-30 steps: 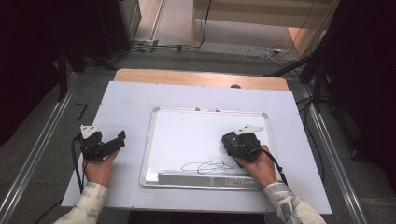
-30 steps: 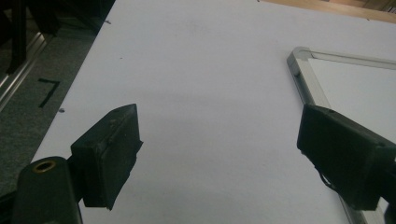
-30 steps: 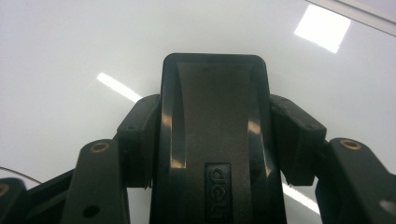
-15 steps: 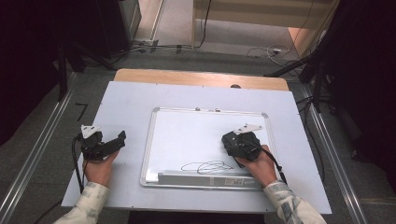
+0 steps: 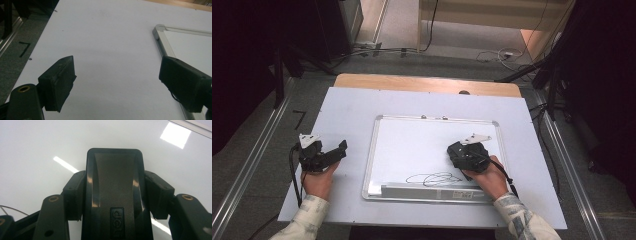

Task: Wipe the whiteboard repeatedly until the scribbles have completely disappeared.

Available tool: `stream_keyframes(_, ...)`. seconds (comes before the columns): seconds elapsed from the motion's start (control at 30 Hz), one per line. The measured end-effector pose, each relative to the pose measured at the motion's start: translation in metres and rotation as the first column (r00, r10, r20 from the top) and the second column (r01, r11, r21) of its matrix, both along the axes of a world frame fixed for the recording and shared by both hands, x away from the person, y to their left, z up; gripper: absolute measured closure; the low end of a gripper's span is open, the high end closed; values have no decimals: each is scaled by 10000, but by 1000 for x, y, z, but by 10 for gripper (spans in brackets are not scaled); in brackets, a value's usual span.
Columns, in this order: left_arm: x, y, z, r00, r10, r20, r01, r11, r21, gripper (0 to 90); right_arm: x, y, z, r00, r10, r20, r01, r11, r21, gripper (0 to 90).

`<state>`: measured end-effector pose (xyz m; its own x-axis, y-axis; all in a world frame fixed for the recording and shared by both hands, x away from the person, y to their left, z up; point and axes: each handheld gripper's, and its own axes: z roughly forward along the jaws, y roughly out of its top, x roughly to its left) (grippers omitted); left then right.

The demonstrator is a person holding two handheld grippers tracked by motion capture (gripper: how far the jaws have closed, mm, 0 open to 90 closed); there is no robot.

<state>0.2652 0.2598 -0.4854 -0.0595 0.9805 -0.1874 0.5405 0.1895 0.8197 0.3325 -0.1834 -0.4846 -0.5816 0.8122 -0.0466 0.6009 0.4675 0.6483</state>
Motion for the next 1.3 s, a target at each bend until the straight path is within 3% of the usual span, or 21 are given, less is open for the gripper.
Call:
stream_keyframes(0.53,1,0,0,10000,-3,-58,3,10000,-39,142,-2,10,1,9991,26,-424,-12,9994,336,387)
stream_keyframes(1.3,1,-1,0,10000,-26,-64,25,10000,-44,142,-9,35,1,9970,414,-661,-398,9989,246,387)
